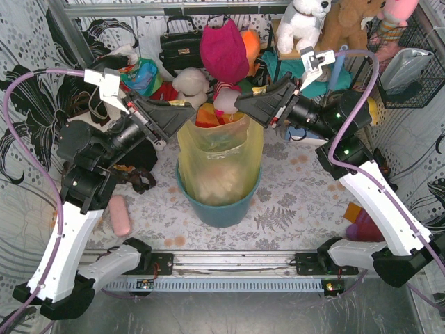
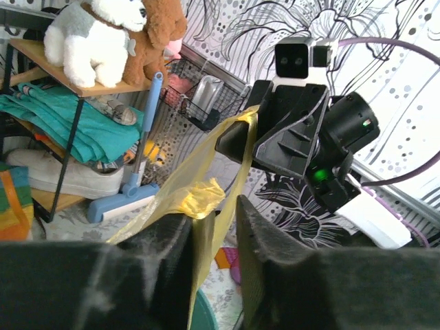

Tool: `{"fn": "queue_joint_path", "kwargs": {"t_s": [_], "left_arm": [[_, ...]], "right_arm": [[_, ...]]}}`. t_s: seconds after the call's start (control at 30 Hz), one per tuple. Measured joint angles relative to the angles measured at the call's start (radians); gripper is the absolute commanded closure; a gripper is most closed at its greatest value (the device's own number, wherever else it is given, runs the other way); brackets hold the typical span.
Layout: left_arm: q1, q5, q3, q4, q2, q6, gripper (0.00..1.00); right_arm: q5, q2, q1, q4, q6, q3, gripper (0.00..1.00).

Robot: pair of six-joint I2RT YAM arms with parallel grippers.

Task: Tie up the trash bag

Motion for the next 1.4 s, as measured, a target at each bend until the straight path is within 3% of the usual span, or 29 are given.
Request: {"fn": "queue_joint_path", "kwargs": {"t_s": [0.07, 0.1, 0.23, 0.3, 0.5, 0.63, 0.8, 1.0, 1.2, 1.23, 1.3, 1.4], "left_arm": [[0.000, -0.002, 0.013, -0.010, 0.013, 0.009, 0.55], [0.000, -0.004, 0.021, -0.014, 0.020, 0.013, 0.59], [0.000, -0.013, 0.053, -0.029, 0.043, 0.028, 0.94], [0.000, -0.020, 0.096, -0.047, 0.068, 0.043, 1.00], [0.000, -0.105, 0.311, -0.132, 0.153, 0.115, 1.00], [0.000, -0.200, 0.278, -0.134, 0.083, 0.140, 1.00], [0.000, -0.184, 0.101, -0.055, -0.030, 0.135, 1.00], [0.000, -0.148, -0.001, -0.021, -0.007, 0.101, 0.98], [0.000, -0.097, 0.139, -0.002, 0.131, 0.083, 0.96], [0.000, -0.082, 0.140, 0.013, 0.132, 0.073, 0.93], [0.000, -0.064, 0.128, 0.049, 0.117, 0.051, 0.83], [0.000, -0.043, 0.074, 0.104, 0.067, 0.029, 0.58]], "right_arm": [[0.009, 0.018, 0.000, -0.009, -0.016, 0.023, 0.61], [0.019, 0.024, 0.000, -0.019, -0.026, 0.035, 0.68], [0.091, 0.033, 0.000, -0.088, -0.085, 0.085, 1.00], [0.126, 0.044, 0.000, -0.124, -0.112, 0.134, 1.00], [0.142, 0.099, 0.000, -0.164, -0.146, 0.318, 1.00], [0.138, 0.060, 0.000, -0.135, -0.142, 0.267, 1.00], [0.155, -0.031, 0.000, -0.102, -0.119, 0.049, 1.00], [0.187, -0.013, 0.000, -0.116, -0.108, -0.030, 1.00], [0.167, 0.078, 0.000, -0.127, -0.112, 0.181, 1.00], [0.159, 0.080, 0.000, -0.116, -0.111, 0.200, 1.00], [0.140, 0.073, 0.000, -0.089, -0.108, 0.207, 0.87], [0.126, 0.051, 0.000, -0.048, -0.093, 0.164, 0.69]]}}
